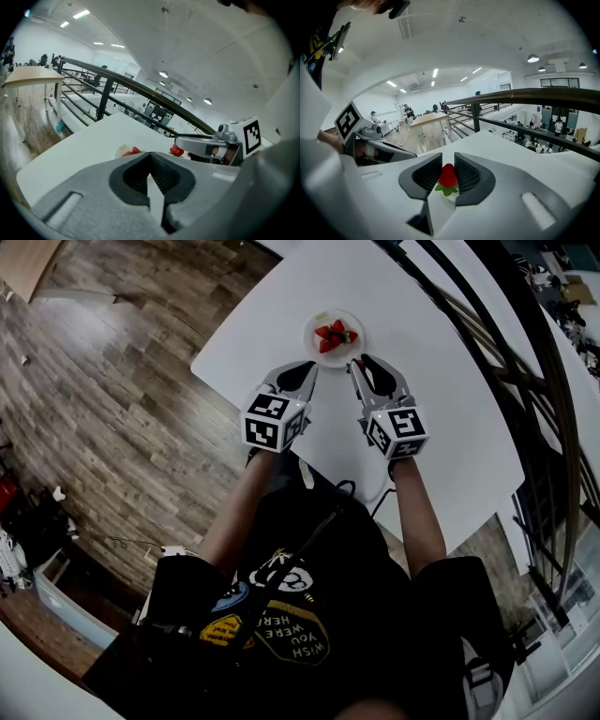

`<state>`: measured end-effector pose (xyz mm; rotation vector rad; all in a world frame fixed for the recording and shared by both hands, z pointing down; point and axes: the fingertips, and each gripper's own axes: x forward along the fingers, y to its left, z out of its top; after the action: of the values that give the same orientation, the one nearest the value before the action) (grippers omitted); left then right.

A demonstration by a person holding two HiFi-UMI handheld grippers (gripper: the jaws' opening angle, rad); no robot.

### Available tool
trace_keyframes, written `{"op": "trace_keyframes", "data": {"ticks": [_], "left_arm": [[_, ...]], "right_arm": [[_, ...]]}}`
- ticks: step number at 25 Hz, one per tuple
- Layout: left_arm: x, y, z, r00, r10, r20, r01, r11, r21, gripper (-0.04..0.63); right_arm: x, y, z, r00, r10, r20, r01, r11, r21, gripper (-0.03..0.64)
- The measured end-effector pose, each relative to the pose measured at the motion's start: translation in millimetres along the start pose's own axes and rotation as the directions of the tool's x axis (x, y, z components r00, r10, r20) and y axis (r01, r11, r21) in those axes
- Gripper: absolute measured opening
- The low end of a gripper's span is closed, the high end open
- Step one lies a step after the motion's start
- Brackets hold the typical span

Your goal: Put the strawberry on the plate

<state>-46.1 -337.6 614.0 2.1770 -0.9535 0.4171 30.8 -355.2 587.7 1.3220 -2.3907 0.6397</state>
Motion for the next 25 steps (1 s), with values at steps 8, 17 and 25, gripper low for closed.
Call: {"op": "trace_keyframes", "data": {"ticks": [8, 17, 25], "left_arm": [[19.7, 8.2, -10.5, 0.999, -0.020, -0.051, 0.020, 1.000, 0.009, 0.002], [43.3, 23.3, -20.0, 0.997, -0.025, -0.077, 0.024, 1.000, -0.013, 0.002], [59.2, 39.9, -31.6, 0.992, 0.003, -0.123, -0.004, 1.000, -0.006, 0.002]], "right_arm": [[17.1, -12.4, -17.1, 0.999, -0.005, -0.039, 0.005, 1.000, 0.019, 0.084], [37.7, -23.2, -33.9, 0.997, -0.005, -0.071, 0.007, 1.000, 0.029, 0.084], [60.3, -30.9, -61.0, 0.992, -0.007, -0.126, 0.006, 1.000, -0.006, 0.084]]}}
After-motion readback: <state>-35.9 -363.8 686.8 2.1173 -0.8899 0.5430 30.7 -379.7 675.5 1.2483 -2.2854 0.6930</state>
